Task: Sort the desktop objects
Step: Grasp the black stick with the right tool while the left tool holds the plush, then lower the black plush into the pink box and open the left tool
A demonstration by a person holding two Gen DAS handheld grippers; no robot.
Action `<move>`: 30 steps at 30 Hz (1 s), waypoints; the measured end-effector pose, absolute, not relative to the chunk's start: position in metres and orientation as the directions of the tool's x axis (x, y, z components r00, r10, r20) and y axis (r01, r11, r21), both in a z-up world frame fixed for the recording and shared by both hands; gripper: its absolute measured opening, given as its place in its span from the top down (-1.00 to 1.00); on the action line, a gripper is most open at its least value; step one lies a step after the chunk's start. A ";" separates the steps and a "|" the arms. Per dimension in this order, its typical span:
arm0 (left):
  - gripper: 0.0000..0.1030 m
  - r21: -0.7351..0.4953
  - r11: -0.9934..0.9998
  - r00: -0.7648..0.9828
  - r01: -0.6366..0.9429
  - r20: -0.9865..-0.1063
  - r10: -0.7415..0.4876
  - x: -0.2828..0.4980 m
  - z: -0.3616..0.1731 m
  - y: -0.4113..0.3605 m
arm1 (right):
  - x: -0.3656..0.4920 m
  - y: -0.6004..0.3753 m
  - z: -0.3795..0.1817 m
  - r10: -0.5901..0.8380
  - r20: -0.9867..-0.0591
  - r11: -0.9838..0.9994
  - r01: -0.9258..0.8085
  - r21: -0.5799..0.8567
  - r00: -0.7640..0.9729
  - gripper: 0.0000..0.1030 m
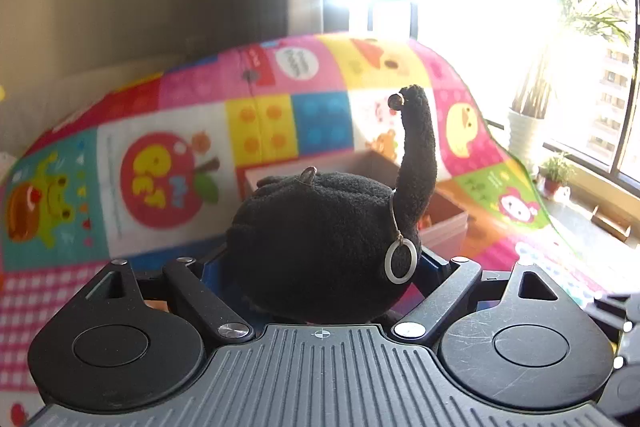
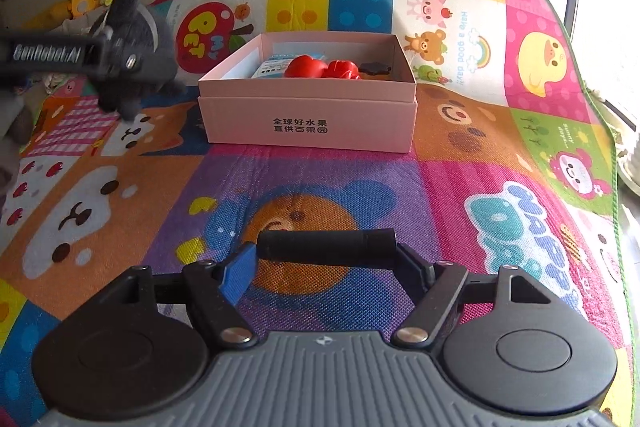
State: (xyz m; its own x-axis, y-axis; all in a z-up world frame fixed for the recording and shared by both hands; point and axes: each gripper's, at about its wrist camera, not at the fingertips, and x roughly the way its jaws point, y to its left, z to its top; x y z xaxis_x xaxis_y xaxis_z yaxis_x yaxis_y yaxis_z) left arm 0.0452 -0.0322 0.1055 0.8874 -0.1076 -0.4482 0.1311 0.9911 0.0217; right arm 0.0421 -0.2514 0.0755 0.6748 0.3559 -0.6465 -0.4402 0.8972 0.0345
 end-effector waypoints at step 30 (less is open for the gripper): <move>-0.98 -0.210 0.969 0.791 0.130 -0.568 -0.229 0.059 0.018 -0.026 | 0.116 -0.241 0.171 0.372 -0.538 0.900 -0.436 0.009 0.756 -0.44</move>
